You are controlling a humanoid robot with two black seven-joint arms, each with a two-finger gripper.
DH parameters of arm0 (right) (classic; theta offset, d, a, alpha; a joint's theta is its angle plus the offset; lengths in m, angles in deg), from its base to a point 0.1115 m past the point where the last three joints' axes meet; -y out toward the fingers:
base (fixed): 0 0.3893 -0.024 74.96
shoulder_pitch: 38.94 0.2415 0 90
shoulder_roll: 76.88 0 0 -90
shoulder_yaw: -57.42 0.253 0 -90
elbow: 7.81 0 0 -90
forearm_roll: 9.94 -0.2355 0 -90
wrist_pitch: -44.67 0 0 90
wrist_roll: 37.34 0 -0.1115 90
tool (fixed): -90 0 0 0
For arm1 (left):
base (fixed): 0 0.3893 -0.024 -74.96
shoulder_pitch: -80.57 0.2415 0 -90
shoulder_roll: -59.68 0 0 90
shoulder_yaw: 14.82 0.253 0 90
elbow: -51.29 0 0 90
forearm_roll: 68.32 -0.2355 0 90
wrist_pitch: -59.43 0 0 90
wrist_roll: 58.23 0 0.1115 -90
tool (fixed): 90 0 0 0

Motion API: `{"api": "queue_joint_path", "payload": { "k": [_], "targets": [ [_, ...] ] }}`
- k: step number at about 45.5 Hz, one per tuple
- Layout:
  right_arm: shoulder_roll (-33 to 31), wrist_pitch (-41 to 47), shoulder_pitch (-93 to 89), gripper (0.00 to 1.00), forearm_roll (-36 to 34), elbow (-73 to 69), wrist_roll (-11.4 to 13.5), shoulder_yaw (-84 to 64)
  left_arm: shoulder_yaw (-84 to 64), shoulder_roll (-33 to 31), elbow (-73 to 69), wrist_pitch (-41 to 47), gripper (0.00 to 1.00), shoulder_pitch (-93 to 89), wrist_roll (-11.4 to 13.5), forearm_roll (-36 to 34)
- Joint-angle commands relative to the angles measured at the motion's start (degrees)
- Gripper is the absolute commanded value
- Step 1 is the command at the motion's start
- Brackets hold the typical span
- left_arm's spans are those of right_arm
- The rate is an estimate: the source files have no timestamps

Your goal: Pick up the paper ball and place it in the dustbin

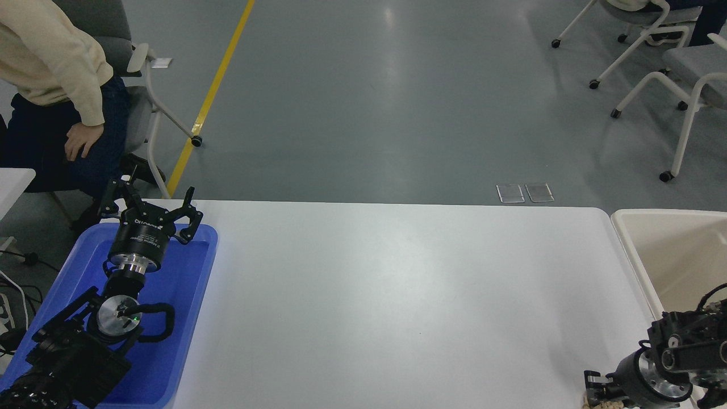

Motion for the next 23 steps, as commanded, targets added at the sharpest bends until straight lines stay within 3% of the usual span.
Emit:
{"api": "queue_joint_path", "payload": {
  "k": [1, 11, 23],
  "targets": [
    [-2.60, 11.55, 9.98, 0.00, 0.09, -1.02, 0.04, -3.48, 0.00, 0.01, 0.00, -0.08, 1.00, -0.02, 0.00, 0.00],
    [-2.33, 31.86, 23.96, 0.00, -0.09, -1.46, -0.05, -4.98, 0.00, 0.01, 0.00, -0.08, 1.00, -0.02, 0.00, 0.00],
    [-2.07, 31.97, 39.08, 0.00, -3.07, -4.27, 0.04, -5.60, 0.00, 0.01, 0.00, -0.08, 1.00, -0.02, 0.00, 0.00]
  ]
}}
